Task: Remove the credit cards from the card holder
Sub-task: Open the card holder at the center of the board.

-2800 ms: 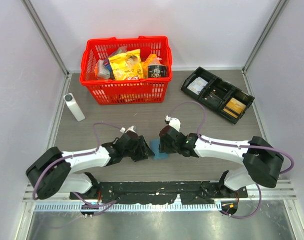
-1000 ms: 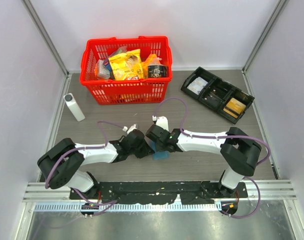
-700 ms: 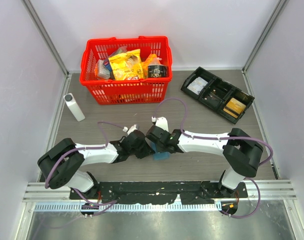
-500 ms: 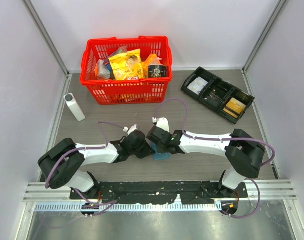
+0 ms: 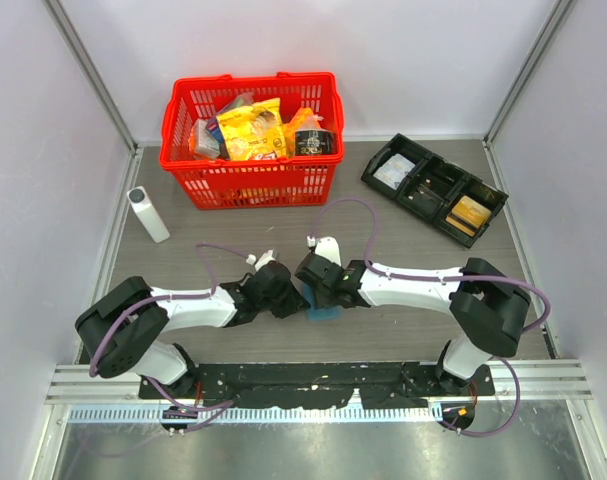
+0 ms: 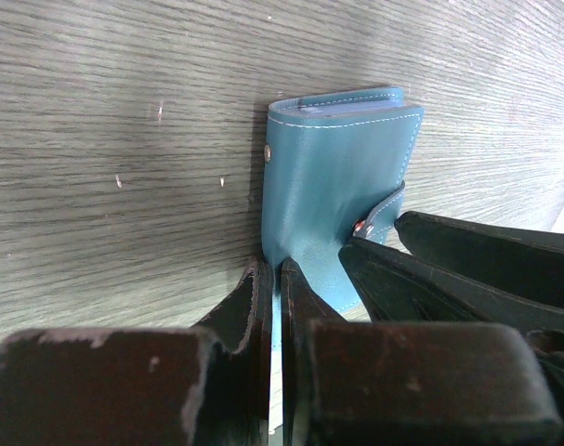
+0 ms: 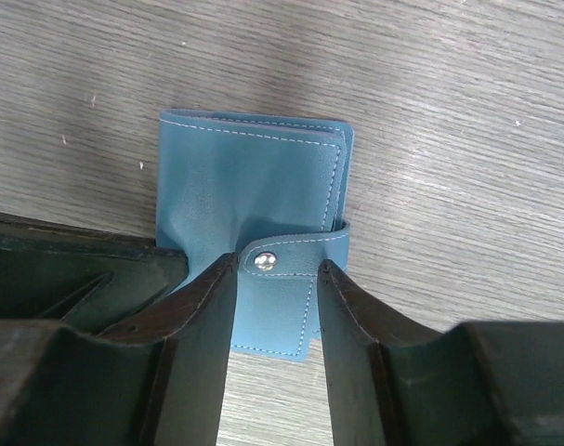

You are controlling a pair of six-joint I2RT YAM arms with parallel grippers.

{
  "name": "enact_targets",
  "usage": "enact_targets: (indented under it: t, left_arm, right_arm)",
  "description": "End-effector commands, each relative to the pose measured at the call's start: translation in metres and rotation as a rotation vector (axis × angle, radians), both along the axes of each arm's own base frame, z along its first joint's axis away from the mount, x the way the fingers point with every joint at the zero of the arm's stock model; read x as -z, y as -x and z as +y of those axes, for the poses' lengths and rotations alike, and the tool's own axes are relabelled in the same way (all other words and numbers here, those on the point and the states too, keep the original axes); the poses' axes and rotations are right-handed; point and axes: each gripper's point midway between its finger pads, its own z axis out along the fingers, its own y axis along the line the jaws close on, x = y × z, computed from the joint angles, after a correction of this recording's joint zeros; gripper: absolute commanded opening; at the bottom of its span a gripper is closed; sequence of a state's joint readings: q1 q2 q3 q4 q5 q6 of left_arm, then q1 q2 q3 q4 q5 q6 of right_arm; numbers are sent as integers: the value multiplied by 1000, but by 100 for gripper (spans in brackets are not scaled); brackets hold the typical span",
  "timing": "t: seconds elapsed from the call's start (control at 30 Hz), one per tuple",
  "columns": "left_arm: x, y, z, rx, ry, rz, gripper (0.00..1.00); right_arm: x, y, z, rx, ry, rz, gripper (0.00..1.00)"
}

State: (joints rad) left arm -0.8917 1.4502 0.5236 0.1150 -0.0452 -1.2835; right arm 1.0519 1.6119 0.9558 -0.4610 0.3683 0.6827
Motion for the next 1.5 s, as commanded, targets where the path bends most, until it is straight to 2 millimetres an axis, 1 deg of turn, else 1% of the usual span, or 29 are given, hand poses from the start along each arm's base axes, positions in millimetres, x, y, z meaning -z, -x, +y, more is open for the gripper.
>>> enact_targets:
  t: [0.0,0.2,0.3,0.37,0.4,0.53,0.63,0.73,0.9,1.03,1.07,1.2,1.27,1.33,1.37,1.4,1.47]
  left_arm:
    - [14,4,19,-27,-92,16,0]
    - [16,5,19,-25,-94,21,0]
    - [16,5,19,-26,-96,21,0]
    - [16,5,20,-28,-97,22,0]
    - [17,5,21,-31,-99,23,0]
    - [21,8,23,-36,-105,32,0]
    - [24,10,27,-45,-109,39,0]
    - [25,11,31,-53,-115,40,0]
    - [30,16,40,-70,-134,49,0]
    - [32,19,45,-81,-136,55,0]
    - [33,20,46,-81,-140,57,0]
    - [31,19,46,-84,-137,54,0]
    - [30,19,45,-80,-137,51,0]
    - [29,18,45,-78,-136,47,0]
    - [28,16,43,-76,-133,43,0]
    - [25,15,41,-70,-131,35,0]
    - [22,13,39,-64,-126,27,0]
  right_arm:
    - [0,-1,2,-4,20,8,45]
    - [21,3,-8,-2,88,38,47]
    - [25,4,-14,2,116,39,43]
    - [25,4,-17,0,126,36,34]
    - [25,4,-18,-3,129,34,33]
    - [29,8,-20,-18,126,53,22]
    - [30,8,-21,-21,119,60,10]
    - [28,6,-23,-21,113,55,1]
    - [16,-3,-30,0,83,31,1]
    - [7,-13,-42,37,53,17,1]
    - [9,-17,-47,56,44,23,1]
    - [9,-24,-63,92,13,36,1]
    - [6,-25,-70,90,7,26,1]
    - [1,-26,-69,79,-15,16,2]
    - [-5,-26,-67,72,-35,5,3]
    - [-11,-26,-62,58,-63,0,7]
    - [-22,-26,-51,35,-108,-22,25]
